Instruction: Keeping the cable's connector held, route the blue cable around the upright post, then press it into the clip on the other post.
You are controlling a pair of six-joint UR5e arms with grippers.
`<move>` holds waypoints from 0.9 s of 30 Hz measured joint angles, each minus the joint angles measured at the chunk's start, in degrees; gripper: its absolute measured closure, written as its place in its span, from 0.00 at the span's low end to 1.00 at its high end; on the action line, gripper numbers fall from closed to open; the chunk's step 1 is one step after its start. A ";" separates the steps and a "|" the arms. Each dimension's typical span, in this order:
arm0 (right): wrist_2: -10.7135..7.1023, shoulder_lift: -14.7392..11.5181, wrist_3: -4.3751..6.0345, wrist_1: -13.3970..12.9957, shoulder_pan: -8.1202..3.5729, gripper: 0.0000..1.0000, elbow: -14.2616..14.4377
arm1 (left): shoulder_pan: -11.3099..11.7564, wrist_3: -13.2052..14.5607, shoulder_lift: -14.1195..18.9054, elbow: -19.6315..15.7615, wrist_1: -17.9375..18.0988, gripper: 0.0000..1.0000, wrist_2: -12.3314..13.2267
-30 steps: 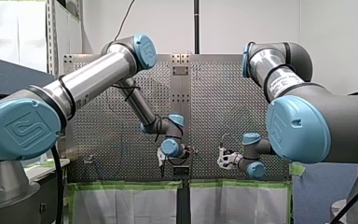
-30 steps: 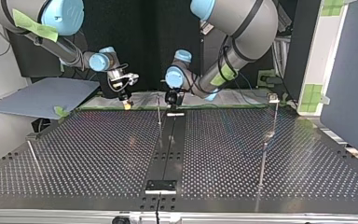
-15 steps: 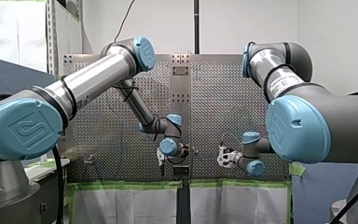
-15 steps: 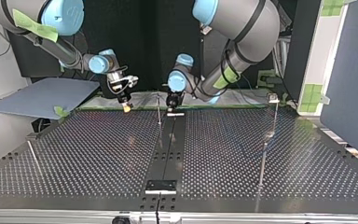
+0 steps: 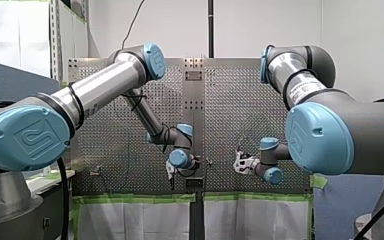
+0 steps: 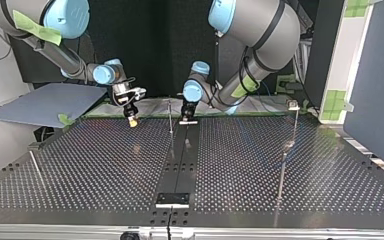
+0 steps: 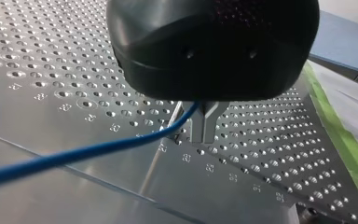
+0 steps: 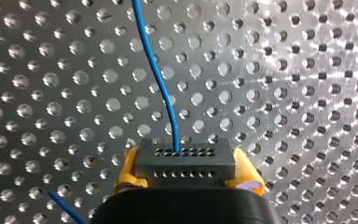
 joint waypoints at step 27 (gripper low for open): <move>0.14 0.47 0.39 0.91 -1.22 1.00 -2.31 | 0.45 1.44 0.09 0.25 1.18 1.00 -2.54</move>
